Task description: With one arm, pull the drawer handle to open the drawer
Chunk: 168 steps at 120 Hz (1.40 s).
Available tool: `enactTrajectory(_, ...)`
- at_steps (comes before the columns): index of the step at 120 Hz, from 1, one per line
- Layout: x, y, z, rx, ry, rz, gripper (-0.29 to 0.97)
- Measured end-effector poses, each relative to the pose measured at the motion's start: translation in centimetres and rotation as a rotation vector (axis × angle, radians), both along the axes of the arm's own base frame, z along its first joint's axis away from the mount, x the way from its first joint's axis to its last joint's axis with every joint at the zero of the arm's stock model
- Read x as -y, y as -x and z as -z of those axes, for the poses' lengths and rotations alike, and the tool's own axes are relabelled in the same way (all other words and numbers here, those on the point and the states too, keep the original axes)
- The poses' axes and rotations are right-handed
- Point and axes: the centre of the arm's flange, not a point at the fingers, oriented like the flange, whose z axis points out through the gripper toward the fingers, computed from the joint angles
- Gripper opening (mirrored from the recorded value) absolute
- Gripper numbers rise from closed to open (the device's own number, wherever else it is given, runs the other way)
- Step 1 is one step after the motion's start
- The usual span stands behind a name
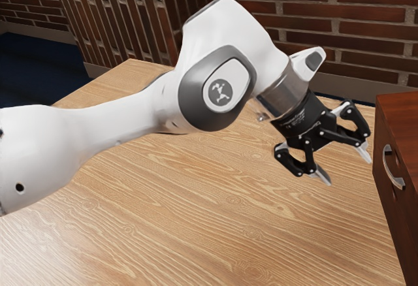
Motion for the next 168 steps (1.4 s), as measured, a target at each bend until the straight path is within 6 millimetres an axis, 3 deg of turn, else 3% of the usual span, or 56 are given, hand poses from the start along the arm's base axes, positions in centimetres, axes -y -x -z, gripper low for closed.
enactTrajectory(33, -0.8, -0.8, 0.4, 0.014, -0.005, -0.030, 0.48)
enactTrajectory(58, 0.0, -1.8, 1.8, -0.003, 0.003, -0.018, 0.48)
enactTrajectory(110, 1.5, -1.8, 1.4, 0.015, 0.010, -0.002, 0.47)
enactTrajectory(168, 1.9, -2.8, 3.0, 0.029, 0.011, -0.021, 0.41)
